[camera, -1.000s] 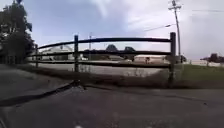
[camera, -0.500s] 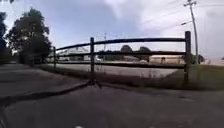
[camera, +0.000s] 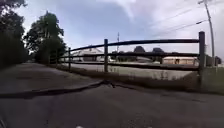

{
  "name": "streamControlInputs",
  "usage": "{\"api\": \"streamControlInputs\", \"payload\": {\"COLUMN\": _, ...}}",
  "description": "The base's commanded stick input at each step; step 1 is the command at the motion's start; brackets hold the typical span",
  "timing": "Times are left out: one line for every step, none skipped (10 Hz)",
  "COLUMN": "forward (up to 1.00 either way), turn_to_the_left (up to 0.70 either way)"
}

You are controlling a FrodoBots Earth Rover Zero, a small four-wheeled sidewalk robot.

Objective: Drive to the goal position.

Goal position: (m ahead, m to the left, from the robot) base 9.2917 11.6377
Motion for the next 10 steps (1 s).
{"api": "streamControlInputs", "payload": {"forward": 0.05, "turn_to_the_left": 0.70}}
{"api": "streamControlInputs", "payload": {"forward": 0.05, "turn_to_the_left": 0.70}}
{"api": "streamControlInputs", "payload": {"forward": 0.05, "turn_to_the_left": 0.70}}
{"api": "streamControlInputs", "payload": {"forward": 0.05, "turn_to_the_left": 0.70}}
{"api": "streamControlInputs", "payload": {"forward": 0.05, "turn_to_the_left": 0.70}}
{"api": "streamControlInputs", "payload": {"forward": 0.05, "turn_to_the_left": 0.70}}
{"api": "streamControlInputs", "payload": {"forward": 0.05, "turn_to_the_left": 0.60}}
{"api": "streamControlInputs", "payload": {"forward": 0.06, "turn_to_the_left": 0.37}}
{"api": "streamControlInputs", "payload": {"forward": 0.07, "turn_to_the_left": 0.13}}
{"api": "streamControlInputs", "payload": {"forward": 0.12, "turn_to_the_left": 0.24}}
